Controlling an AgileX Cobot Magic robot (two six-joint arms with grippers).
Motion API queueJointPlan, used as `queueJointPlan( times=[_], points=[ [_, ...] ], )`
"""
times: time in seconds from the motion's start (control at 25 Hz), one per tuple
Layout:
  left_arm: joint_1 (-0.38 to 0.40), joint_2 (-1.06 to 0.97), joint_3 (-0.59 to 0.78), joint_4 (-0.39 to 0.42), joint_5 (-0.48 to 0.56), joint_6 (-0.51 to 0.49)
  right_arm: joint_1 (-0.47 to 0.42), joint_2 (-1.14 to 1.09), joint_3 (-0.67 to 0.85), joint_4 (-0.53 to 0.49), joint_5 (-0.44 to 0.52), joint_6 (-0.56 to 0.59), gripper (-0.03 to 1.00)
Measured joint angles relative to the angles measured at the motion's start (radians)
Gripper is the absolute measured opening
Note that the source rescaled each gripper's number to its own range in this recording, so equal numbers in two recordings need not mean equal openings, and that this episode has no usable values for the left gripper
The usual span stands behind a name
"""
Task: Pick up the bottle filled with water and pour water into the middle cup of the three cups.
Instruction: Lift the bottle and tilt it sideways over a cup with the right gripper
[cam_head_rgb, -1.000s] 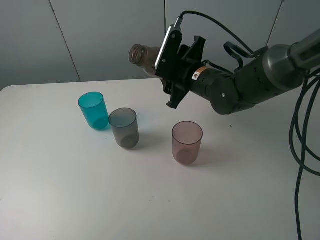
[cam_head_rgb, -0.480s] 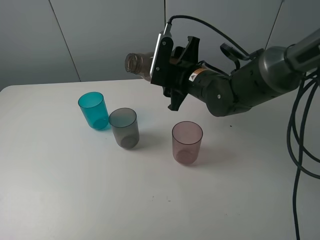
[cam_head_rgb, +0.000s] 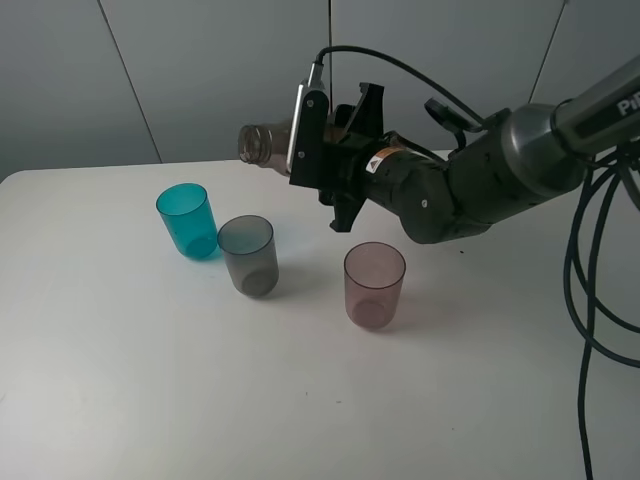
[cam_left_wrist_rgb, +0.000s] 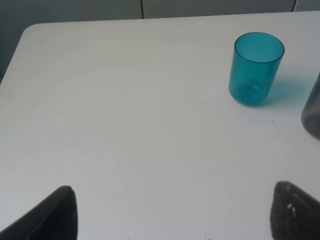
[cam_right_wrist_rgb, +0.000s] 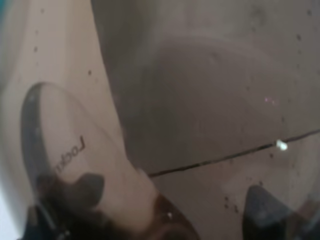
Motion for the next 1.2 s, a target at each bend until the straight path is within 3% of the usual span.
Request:
queueJointPlan(
  times=[1.2],
  points=[
    [0.0, 0.0, 0.0, 0.0, 0.0, 0.0, 0.017, 0.057, -0.01, 0.09, -0.029, -0.338, 0.0]
  ],
)
